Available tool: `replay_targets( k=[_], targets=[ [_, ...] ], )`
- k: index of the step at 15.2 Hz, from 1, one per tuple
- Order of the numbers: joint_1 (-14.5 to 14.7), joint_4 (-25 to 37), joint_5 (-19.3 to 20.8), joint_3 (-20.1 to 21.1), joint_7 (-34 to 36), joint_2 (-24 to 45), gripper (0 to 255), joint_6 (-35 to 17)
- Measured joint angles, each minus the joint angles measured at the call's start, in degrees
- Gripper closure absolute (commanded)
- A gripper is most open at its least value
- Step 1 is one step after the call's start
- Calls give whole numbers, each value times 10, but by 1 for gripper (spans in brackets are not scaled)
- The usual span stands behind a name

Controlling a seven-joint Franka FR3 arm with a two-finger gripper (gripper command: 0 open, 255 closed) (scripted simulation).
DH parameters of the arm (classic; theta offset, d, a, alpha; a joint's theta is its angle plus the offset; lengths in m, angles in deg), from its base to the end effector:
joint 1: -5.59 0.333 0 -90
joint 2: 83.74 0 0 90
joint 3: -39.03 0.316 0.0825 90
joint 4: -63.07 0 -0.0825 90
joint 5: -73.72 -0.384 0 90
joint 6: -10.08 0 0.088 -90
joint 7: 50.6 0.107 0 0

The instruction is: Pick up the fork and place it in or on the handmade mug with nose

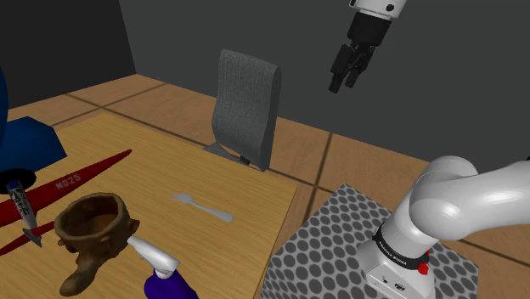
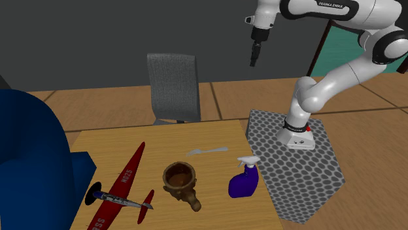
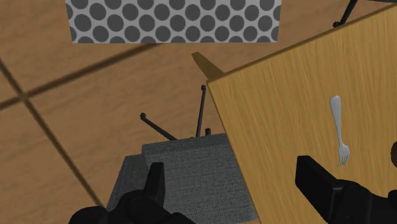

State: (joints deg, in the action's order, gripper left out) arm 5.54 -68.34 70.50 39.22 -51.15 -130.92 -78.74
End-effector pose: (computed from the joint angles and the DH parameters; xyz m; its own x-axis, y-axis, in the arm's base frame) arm 0.2943 0.0072 0.6295 0.9967 0.0123 0.0806 0.0166 -0.9985 -0.0527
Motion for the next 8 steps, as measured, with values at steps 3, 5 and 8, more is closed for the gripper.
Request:
replay_targets(
  k=[3, 5, 8],
  targets=[
    [5, -6, -7, 6, 3, 15, 0, -17],
    [13, -16, -19, 21, 11, 31, 0, -37],
    [26, -32, -36, 37, 17, 61, 0, -75]
  ],
)
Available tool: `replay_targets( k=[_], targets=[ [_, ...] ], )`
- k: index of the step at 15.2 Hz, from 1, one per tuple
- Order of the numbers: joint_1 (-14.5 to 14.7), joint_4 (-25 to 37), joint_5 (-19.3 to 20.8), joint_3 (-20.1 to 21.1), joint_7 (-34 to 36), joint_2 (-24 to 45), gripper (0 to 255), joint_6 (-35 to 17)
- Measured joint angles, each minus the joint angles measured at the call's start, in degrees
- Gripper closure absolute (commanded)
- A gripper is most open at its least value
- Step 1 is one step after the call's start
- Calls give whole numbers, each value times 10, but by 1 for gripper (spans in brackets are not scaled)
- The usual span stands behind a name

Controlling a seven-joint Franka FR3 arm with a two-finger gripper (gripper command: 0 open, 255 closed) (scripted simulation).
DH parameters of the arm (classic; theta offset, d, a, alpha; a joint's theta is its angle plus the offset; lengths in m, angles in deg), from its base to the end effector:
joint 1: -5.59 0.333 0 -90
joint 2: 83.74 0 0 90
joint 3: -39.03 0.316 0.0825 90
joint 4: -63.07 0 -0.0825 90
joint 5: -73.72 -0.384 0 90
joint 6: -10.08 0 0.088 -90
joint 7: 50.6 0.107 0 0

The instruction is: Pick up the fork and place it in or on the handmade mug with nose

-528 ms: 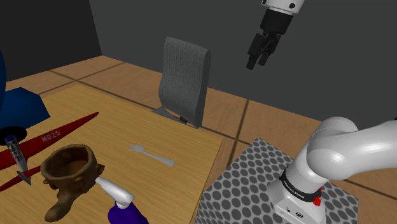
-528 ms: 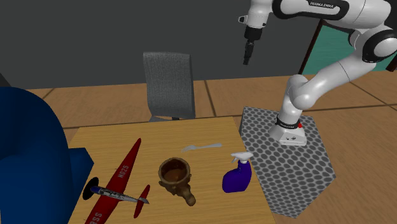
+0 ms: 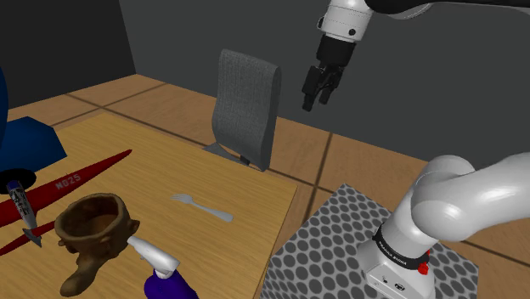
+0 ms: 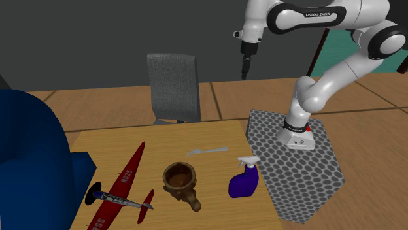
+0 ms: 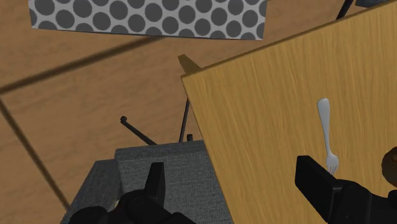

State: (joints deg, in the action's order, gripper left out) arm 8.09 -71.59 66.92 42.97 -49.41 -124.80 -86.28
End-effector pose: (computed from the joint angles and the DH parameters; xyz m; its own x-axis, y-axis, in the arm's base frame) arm 0.3328 0.0546 0.5806 0.9969 0.0636 0.0452 0.0669 -0.9950 -0.0742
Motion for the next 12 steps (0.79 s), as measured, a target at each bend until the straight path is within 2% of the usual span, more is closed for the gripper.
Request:
replay_targets(
  k=[8, 12],
  targets=[
    [34, -3, -41, 51, 19, 121, 0, -104],
    [48, 15, -55, 74, 26, 193, 0, -149]
  ],
)
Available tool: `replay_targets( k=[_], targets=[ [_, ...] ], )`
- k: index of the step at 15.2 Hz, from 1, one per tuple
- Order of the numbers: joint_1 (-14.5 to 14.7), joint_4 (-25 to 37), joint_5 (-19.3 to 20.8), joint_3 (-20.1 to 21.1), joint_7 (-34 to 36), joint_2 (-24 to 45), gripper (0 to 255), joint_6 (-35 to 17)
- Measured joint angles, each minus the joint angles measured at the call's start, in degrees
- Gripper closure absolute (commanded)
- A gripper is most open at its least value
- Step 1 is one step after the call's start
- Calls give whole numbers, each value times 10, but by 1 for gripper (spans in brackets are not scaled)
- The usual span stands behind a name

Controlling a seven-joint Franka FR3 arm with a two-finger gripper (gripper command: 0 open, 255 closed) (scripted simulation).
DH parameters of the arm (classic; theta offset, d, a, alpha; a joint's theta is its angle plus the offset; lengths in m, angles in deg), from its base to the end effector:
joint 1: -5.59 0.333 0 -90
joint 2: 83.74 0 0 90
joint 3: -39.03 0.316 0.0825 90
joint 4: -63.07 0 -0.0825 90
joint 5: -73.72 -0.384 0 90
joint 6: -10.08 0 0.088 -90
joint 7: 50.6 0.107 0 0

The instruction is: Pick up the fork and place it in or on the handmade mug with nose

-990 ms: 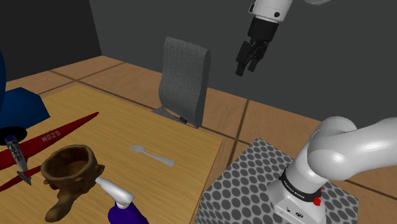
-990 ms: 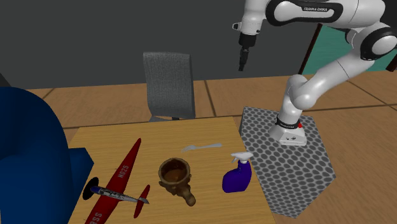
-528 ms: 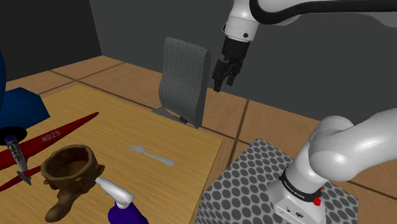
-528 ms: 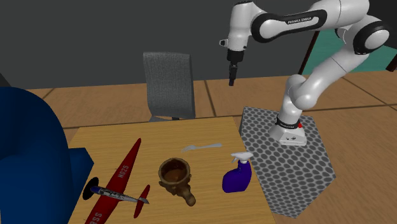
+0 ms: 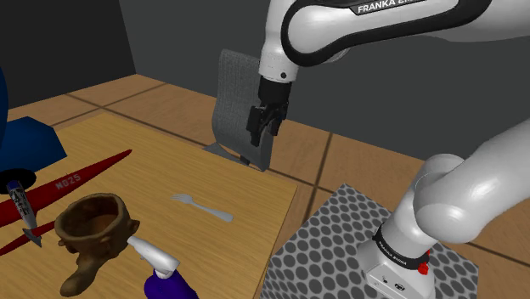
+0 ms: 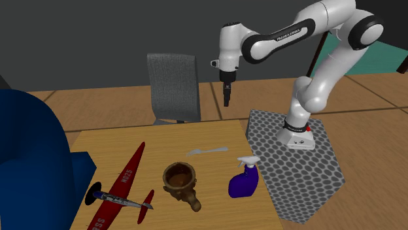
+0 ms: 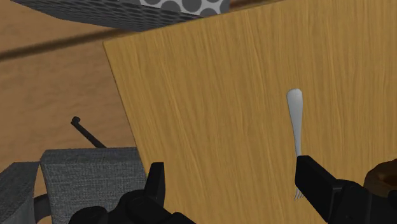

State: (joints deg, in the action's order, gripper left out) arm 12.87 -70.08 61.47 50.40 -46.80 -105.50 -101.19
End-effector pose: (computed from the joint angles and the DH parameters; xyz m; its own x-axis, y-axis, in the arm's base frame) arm 0.4077 0.1581 0.4837 0.9858 0.1670 -0.0191 0.1634 -0.9787 -0.1241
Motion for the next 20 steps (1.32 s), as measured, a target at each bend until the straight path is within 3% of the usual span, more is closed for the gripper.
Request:
replay_targets(
  k=[8, 15, 20],
  targets=[
    [30, 53, -12, 48, 24, 146, 0, -78],
    [61, 125, 2, 79, 49, 287, 0, -133],
    [72, 134, 8, 85, 54, 332, 0, -164]
  ],
)
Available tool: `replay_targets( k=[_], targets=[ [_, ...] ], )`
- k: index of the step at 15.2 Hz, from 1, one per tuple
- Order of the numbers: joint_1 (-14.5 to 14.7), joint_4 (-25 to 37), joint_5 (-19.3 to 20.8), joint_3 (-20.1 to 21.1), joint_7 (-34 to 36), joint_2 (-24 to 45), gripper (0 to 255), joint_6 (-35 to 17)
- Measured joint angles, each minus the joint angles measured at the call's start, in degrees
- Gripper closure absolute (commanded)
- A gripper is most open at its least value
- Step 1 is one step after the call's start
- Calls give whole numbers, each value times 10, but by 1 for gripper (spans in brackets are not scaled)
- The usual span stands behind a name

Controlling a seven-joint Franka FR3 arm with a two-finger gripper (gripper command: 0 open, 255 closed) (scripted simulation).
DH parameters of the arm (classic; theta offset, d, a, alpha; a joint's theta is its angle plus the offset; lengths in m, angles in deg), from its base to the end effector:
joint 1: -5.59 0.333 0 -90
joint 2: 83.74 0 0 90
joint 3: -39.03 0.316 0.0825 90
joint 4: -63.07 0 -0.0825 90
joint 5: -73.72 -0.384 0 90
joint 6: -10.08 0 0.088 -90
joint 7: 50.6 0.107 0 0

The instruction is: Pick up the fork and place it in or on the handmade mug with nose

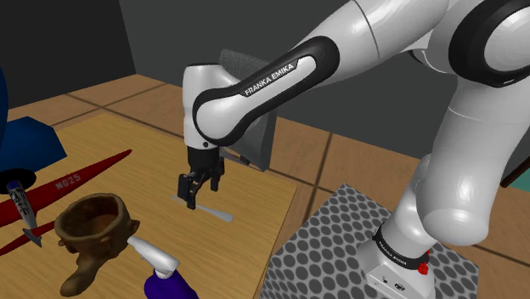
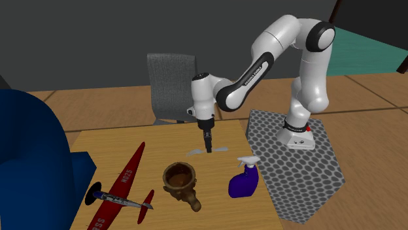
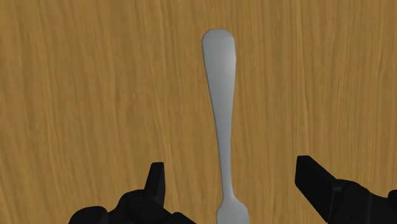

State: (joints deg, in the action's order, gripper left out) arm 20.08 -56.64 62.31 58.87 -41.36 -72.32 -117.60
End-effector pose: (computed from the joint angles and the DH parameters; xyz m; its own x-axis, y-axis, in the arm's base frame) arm 0.4683 0.3230 0.3313 0.9453 0.3105 -0.0997 0.2862 -0.9365 -0.2027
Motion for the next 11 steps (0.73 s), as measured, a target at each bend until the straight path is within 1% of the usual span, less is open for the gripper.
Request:
replay_targets(
  k=[5, 10, 11],
  targets=[
    [5, -9, 4, 1, 2, 19, 0, -28],
    [6, -11, 4, 1, 3, 21, 0, -32],
    [6, -11, 4, 1, 3, 21, 255, -32]
  ],
)
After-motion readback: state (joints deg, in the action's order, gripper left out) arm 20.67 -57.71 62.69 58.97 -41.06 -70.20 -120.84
